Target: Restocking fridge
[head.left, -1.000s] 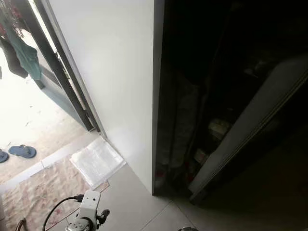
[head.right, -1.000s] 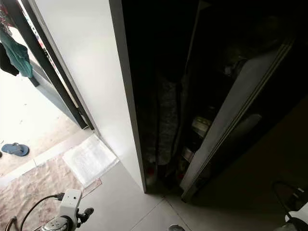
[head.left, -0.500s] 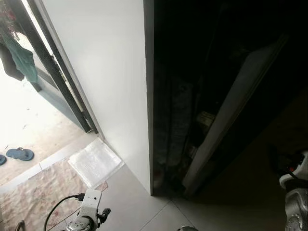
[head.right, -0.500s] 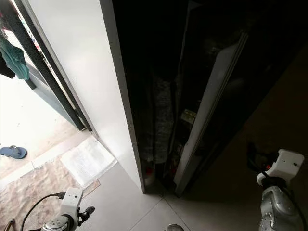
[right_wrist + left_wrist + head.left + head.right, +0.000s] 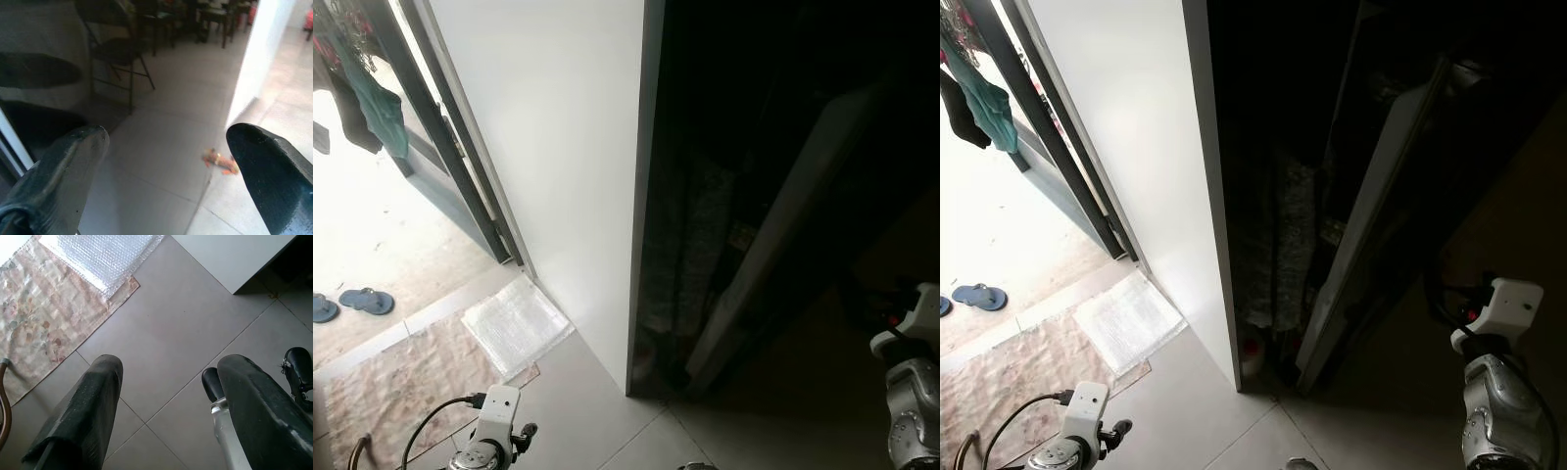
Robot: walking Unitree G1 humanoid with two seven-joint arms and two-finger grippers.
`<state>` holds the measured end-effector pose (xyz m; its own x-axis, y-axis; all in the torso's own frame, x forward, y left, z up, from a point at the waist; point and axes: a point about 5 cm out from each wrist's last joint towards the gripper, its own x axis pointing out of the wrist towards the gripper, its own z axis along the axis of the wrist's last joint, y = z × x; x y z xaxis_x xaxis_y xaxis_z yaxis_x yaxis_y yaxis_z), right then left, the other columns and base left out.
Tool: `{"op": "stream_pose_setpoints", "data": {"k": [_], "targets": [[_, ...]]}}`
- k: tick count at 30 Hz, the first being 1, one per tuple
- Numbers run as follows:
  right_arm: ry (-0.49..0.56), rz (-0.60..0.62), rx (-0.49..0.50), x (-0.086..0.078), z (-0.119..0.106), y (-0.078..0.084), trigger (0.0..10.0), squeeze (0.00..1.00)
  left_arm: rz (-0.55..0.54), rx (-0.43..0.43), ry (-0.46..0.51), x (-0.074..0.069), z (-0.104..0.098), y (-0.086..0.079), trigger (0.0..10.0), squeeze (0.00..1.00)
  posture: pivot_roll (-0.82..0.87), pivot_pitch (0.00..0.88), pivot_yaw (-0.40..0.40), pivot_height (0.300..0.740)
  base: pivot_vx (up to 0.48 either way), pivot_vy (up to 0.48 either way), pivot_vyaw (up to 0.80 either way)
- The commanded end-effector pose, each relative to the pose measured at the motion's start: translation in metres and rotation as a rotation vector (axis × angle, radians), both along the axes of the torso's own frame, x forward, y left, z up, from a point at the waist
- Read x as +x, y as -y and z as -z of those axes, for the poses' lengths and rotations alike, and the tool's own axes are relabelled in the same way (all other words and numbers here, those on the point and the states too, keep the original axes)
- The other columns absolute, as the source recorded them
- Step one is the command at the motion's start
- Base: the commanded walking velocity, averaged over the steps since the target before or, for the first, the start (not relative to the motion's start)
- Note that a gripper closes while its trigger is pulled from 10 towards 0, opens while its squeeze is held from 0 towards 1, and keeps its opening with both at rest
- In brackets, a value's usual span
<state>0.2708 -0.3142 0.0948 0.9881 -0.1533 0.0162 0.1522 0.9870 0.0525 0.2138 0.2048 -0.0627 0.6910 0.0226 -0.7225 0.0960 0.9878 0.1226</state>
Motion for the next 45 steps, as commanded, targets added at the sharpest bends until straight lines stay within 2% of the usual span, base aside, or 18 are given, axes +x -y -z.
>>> {"op": "stream_pose_setpoints", "data": {"k": [1,8,16,20,26,30,31,32,33,37,45], "targets": [[0.016,-0.036,-0.018,0.005,-0.009,-0.003,10.0,0.0,0.011,0.009,-0.03,-0.008,0.005,0.0,10.0,0.0,-0.27,0.13,0.049,0.74,0.0,0.0,0.0],[0.06,-0.12,-0.021,0.025,-0.023,-0.022,10.0,0.0,0.008,0.01,-0.027,-0.008,0.004,-0.003,10.0,0.0,-0.27,0.13,0.051,0.74,0.0,0.0,0.0],[0.079,-0.195,0.004,0.041,-0.028,-0.045,10.0,0.0,0.001,0.013,-0.023,-0.007,0.003,-0.006,10.0,0.0,-0.27,0.129,0.051,0.74,0.0,0.0,0.0],[0.094,-0.282,-0.002,0.054,-0.036,-0.066,10.0,0.0,-0.001,0.014,-0.018,-0.005,0.002,-0.007,10.0,0.0,-0.26,0.124,0.05,0.74,0.0,0.0,0.0],[0.116,-0.312,-0.002,0.065,-0.045,-0.077,10.0,0.0,0.001,0.01,-0.006,-0.001,0.0,-0.004,10.0,0.0,-0.26,0.116,0.048,0.74,0.0,0.0,0.0],[0.163,-0.372,0.007,0.076,-0.06,-0.097,10.0,0.0,0.004,0.004,0.003,0.001,-0.001,-0.001,10.0,0.0,-0.26,0.113,0.048,0.74,0.0,0.0,0.0],[0.163,-0.372,0.007,0.076,-0.06,-0.097,10.0,0.0,0.004,0.004,0.003,0.001,-0.001,-0.001,10.0,0.0,-0.26,0.113,0.048,0.74,0.0,0.0,0.0],[0.18,-0.411,0.01,0.08,-0.066,-0.108,10.0,0.0,0.003,0.004,0.004,0.001,-0.001,-0.001,10.0,0.0,-0.26,0.113,0.048,0.74,0.0,0.0,0.0],[0.18,-0.411,0.01,0.08,-0.066,-0.108,10.0,0.0,0.003,0.004,0.004,0.001,-0.001,-0.001,10.0,0.0,-0.26,0.113,0.048,0.74,0.0,0.0,0.0],[0.192,-0.508,0.009,0.085,-0.073,-0.129,10.0,0.0,0.006,0.001,0.017,0.004,-0.002,0.001,10.0,0.0,-0.25,0.111,0.047,0.74,0.0,0.0,0.0],[0.183,-0.562,0.005,0.089,-0.073,-0.143,10.0,0.0,0.014,-0.005,0.032,0.007,-0.004,0.006,10.0,0.0,-0.26,0.105,0.045,0.74,0.0,0.0,0.0]]}}
